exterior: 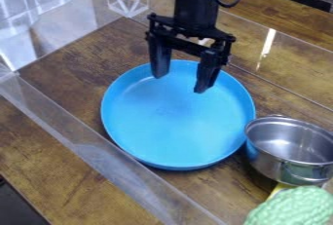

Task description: Put the white object in the blue tray

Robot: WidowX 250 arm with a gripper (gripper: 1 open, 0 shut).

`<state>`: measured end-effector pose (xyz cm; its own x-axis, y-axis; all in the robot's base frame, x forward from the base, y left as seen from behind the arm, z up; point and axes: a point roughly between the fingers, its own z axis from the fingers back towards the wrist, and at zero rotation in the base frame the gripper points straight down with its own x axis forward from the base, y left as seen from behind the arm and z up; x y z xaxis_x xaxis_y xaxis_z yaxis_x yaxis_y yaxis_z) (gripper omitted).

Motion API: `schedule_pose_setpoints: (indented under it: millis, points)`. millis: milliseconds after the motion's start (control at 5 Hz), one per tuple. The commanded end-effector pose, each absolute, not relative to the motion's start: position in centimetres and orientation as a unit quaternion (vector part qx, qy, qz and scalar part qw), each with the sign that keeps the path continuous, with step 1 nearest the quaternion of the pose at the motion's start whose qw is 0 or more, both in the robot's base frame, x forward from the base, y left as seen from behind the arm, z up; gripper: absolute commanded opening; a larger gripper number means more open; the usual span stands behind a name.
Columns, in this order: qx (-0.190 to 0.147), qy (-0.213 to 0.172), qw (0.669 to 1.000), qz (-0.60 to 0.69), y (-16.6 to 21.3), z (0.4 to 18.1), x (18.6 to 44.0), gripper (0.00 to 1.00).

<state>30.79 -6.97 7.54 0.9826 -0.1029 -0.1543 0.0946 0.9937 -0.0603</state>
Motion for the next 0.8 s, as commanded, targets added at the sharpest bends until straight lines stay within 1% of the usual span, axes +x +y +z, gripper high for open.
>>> schedule_pose_setpoints:
  millis: [0, 600]
  points:
    - [-0.032, 0.044, 0.996, -0.065, -8.2, 9.1, 32.1, 1.00]
    - [-0.035, 0.038, 0.996, -0.076, -9.3, 8.1, 33.5, 1.00]
